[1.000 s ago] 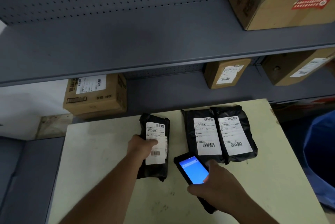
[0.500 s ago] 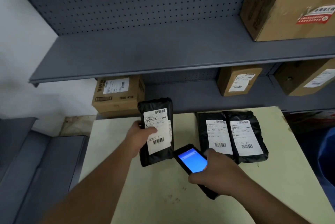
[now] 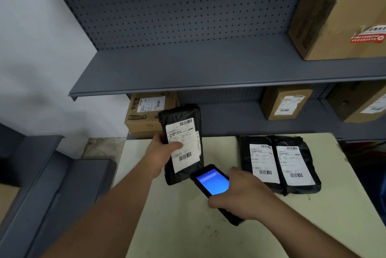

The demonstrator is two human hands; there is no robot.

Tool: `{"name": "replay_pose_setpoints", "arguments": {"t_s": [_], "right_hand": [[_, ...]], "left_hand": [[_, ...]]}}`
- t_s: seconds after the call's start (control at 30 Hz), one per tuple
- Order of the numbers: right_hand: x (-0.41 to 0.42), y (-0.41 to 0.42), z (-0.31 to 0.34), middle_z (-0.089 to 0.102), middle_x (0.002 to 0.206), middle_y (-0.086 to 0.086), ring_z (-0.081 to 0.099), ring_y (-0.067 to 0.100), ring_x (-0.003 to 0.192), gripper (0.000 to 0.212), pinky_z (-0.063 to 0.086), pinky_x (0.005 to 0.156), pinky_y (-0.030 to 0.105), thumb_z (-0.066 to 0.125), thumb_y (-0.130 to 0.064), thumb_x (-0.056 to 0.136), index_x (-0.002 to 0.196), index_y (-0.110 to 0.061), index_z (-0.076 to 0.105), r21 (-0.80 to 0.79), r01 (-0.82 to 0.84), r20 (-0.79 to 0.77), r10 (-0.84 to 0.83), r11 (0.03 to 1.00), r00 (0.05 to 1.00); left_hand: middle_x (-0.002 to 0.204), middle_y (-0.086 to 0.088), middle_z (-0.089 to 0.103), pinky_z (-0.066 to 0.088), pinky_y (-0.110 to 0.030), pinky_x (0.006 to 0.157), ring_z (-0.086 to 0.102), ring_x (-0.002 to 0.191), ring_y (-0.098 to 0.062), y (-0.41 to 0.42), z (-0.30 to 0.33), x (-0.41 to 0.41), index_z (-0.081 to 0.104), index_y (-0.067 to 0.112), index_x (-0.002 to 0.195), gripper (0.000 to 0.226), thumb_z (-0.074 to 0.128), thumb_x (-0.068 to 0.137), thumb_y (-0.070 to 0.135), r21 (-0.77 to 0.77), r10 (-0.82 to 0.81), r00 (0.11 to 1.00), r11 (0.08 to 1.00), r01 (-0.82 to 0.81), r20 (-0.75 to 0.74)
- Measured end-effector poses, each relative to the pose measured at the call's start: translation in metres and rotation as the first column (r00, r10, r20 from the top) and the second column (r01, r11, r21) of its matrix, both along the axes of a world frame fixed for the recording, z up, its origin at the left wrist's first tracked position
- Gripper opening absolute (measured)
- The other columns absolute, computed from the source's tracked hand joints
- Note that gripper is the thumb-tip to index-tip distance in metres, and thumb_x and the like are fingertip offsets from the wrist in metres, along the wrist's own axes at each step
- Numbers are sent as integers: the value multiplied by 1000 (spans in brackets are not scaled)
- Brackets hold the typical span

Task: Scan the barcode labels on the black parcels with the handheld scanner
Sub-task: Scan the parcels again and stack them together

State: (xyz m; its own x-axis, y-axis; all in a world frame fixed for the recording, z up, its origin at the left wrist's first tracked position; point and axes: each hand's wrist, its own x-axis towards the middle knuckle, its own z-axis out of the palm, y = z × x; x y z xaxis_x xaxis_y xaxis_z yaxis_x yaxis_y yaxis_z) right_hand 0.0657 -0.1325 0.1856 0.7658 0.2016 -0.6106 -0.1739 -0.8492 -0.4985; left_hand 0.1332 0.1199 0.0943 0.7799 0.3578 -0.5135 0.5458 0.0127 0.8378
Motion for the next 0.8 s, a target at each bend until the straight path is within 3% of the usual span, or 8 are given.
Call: {"name": "replay_pose_setpoints", "arguments": {"t_s": [0.27,0.47,0.67,0.8], "right_hand": [[-14,9,-7,58,93,-7,58,13,77,52,43,59,28,79,-55,66,93,-22,49,-15,-8,27,9,1000,1000],[-20,13,-12,60,92,-7,61,14,80,53,45,60,29,79,-52,65,97,-20,51,-19,4,48,-3,1000,999],[-25,13,-18,62,94,-6,66,16,85,52,49,63,30,79,-52,64,96,-20,52,-9,21,35,-21,1000,999],[-27,11,-21,62,93,-6,66,15,83,51,49,61,29,79,-51,63,94,-21,51,-2,39,37,-39,999,999]], "left_hand": [[113,0,76,56,-34,78,73,98,-20,4,-3,-12,61,16,129,52,83,83,3,-20,-13,1000,1000,13,12],[117,-3,77,59,-38,80,75,101,-24,10,-7,-15,61,14,130,54,83,82,3,-53,1,1000,999,0,10],[114,-3,77,60,-42,86,75,99,-24,11,-9,-19,65,22,109,37,81,84,0,-49,-8,1000,999,9,14],[116,-4,76,58,-36,77,75,99,-23,9,-11,-20,62,14,125,49,82,83,1,-54,8,1000,999,-8,5]]}}
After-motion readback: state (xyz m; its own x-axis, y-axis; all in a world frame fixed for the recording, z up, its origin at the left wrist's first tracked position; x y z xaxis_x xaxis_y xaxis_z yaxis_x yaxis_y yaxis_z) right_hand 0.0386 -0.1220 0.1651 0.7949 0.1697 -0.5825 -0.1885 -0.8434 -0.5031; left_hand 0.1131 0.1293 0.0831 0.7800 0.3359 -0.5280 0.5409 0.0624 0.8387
